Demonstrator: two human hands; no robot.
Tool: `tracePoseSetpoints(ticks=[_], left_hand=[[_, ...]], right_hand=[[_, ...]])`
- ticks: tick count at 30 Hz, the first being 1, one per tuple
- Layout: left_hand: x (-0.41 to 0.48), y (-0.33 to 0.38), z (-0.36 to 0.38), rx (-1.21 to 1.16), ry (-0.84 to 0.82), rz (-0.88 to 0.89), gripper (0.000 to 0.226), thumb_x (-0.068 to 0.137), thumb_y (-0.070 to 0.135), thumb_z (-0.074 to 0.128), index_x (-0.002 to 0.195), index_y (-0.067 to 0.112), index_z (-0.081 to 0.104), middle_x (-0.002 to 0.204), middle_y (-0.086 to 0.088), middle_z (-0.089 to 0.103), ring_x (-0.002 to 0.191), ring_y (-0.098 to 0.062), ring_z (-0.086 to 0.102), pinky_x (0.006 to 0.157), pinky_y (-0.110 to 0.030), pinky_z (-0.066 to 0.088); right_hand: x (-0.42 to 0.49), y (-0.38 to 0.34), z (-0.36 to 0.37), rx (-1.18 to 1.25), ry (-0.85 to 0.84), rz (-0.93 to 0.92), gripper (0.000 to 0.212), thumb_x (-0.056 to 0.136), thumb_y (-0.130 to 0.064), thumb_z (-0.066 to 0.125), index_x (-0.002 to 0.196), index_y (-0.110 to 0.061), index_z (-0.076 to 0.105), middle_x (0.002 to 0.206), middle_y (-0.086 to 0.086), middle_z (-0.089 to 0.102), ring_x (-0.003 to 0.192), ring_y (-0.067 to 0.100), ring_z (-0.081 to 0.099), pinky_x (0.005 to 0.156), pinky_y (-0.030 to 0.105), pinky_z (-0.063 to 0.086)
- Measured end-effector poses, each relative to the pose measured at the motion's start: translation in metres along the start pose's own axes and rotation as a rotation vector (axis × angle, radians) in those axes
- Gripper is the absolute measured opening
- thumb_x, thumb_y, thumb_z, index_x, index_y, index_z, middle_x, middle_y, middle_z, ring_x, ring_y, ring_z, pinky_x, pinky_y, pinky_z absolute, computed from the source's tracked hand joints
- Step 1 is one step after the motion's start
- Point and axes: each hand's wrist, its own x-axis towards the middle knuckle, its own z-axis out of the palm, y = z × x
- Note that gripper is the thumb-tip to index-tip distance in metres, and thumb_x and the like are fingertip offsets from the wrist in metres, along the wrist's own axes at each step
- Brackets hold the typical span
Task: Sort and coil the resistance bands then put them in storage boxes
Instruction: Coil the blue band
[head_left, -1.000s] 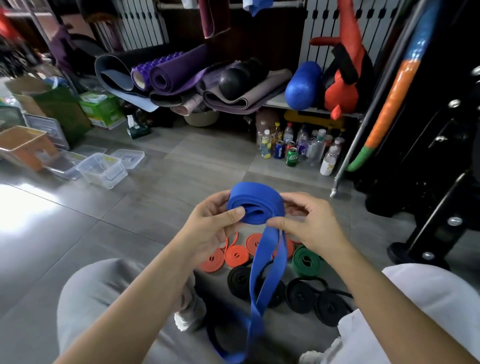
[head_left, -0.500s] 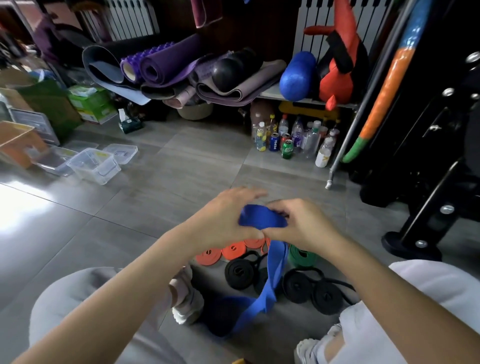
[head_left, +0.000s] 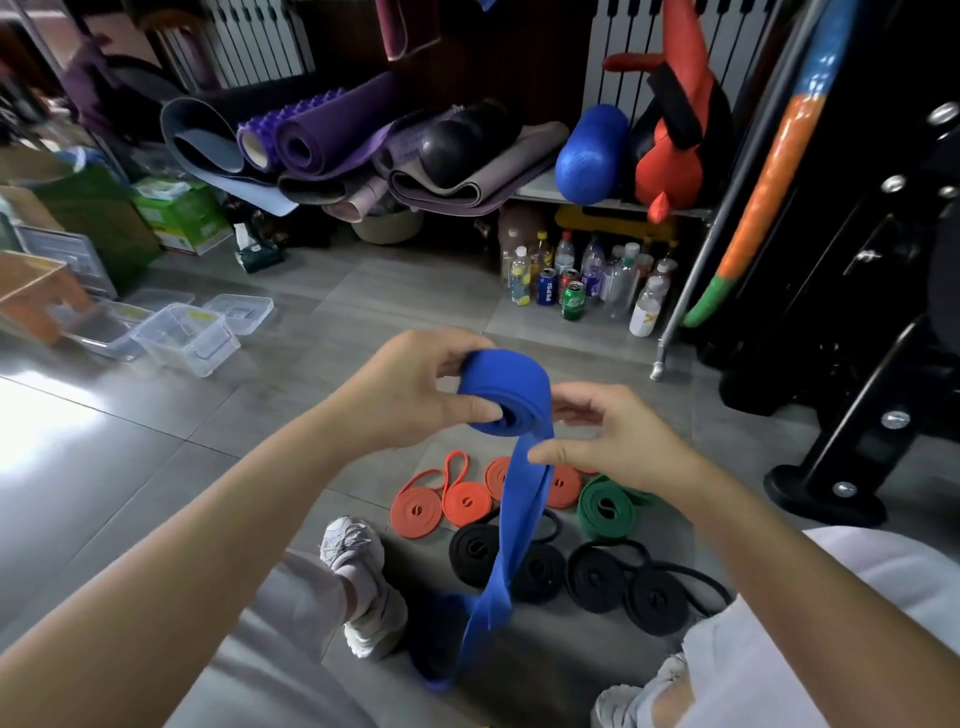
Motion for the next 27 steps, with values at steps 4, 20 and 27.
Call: tracePoseSetpoints(ticks=[4,20,27], left_hand=[[-0.006,0.000,0.002,-0.635,0.042,-0.090,0.036,0.072,0.007,0.069,0.106,0.016,0.062,0.091,0.006,0.072,0.084,-0.007,0.068,0.069,-0.018,0.053],[0.013,0.004,-0.006,0.505,-0.228,-0.051,0.034,0.069,0.027,0.080,0.094,0.016,0.060,0.083,0.003,0.058,0.077,-0.018,0.052,0.063,-0.021,0.038],[0.017,0.000,-0.025,-0.278,0.101,-0.091,0.036,0.062,0.011,0.082,0.090,0.026,0.065,0.077,0.011,0.073,0.072,-0.003,0.068,0.058,-0.020,0.055]], right_hand=[[0.007,-0.011,0.005,0.349,0.120,-0.107,0.035,0.065,-0.030,0.080,0.097,-0.034,0.068,0.099,-0.011,0.073,0.095,0.010,0.069,0.079,0.021,0.053],[0.009,0.000,0.011,0.183,-0.043,0.101,0.032,0.061,-0.026,0.084,0.089,-0.026,0.069,0.086,-0.006,0.074,0.080,0.008,0.069,0.072,0.024,0.053],[0.004,0.029,0.018,0.284,0.018,0.153,0.031,0.076,-0.007,0.076,0.101,-0.022,0.064,0.094,0.000,0.072,0.090,0.012,0.066,0.088,0.026,0.051]])
